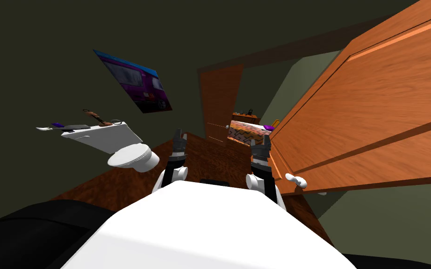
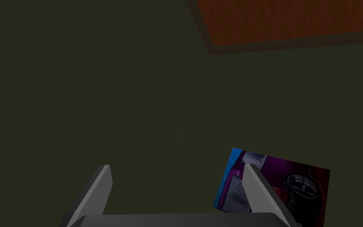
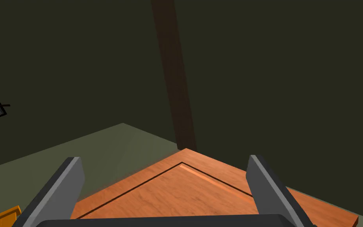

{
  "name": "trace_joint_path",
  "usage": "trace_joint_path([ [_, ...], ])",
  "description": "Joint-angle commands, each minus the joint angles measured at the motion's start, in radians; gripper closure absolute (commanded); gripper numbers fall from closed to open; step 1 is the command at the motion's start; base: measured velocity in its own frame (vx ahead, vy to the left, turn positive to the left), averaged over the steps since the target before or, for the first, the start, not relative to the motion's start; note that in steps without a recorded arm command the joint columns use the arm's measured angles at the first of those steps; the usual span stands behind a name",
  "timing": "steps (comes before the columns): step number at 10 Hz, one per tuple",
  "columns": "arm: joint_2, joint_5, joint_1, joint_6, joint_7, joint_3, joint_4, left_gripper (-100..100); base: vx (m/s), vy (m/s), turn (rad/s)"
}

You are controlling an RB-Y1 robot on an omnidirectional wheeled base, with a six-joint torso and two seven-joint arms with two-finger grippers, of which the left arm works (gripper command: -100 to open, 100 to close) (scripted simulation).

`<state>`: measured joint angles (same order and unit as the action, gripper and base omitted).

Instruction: Pull the door open

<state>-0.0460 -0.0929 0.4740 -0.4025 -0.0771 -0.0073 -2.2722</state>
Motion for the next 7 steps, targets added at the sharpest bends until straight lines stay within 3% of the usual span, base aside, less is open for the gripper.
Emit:
trace_joint_path([
  [1, 0.017, -0.005, -0.009, -0.010, -0.029, 0.007, 0.035, -100, 0.080, -0.134, -0.065],
  [7, 0.058, -0.022, -0.039, -0.043, -0.125, 0.030, 0.148, -100, 0.114, -0.019, -0.076],
])
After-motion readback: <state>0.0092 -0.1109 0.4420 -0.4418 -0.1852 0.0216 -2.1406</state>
